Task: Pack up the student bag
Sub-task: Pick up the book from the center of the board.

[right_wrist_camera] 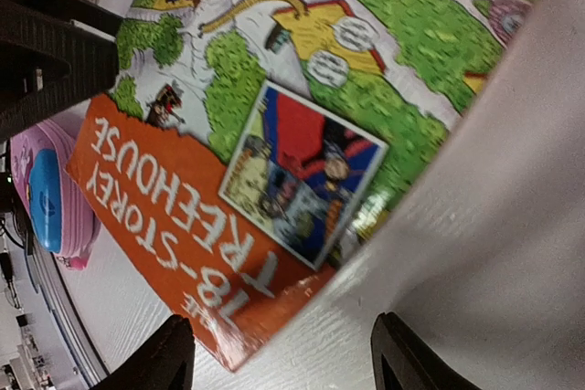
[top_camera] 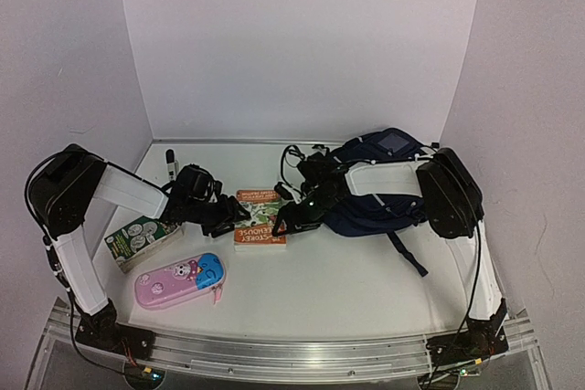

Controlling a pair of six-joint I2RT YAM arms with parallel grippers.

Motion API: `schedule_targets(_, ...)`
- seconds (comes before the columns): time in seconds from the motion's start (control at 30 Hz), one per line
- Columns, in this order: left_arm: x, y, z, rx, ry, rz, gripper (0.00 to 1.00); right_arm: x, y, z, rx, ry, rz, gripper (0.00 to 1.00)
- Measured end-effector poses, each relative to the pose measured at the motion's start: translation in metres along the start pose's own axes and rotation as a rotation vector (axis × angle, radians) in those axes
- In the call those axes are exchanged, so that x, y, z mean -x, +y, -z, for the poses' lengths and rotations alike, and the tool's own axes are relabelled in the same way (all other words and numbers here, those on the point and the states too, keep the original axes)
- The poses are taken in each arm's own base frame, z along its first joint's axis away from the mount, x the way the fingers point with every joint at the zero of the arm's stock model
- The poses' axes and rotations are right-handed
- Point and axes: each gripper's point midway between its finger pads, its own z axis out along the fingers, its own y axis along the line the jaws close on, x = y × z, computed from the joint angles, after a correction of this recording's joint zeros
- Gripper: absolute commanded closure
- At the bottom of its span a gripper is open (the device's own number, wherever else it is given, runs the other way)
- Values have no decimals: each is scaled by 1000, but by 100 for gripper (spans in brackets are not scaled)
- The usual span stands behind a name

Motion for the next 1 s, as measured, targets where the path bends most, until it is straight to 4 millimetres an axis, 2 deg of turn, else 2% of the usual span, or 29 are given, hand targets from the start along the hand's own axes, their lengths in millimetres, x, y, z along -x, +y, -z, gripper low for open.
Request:
schedule_targets(0.23,0,-9,-2,-28,-24,-15,73,8,-4,-3,9,-16,-12,44)
schedule_targets(0.37,2,-14,-3,-38,-50,-35,85,8,-7,-2,7,-15,-26,44)
schedule_targets(0.43,4,-20,-3,-58,-66,-44,86,7,-8,-2,9,-14,-30,44)
schedule_targets(0.57,12,-34,-1,-121,-106,-60,72,7,-8,-1,15,-14,-33,44)
schedule_targets(0.63,12,-42,-2,-155,-109,-66,69,7,-8,-1,19,-15,-32,44)
schedule_targets(0.7,9,-48,-4,-183,-106,-77,74,7,-8,-1,21,-16,-31,44)
schedule_targets(0.77,8,-50,-6,-194,-103,-77,84,7,-8,-1,21,-15,-31,42)
schedule_targets(0.87,8,-49,-7,-193,-105,-67,97,7,-6,-1,26,-16,-31,34)
schedule_targets(1.0,7,-48,-6,-190,-103,-70,100,5,-1,2,36,-13,-23,19)
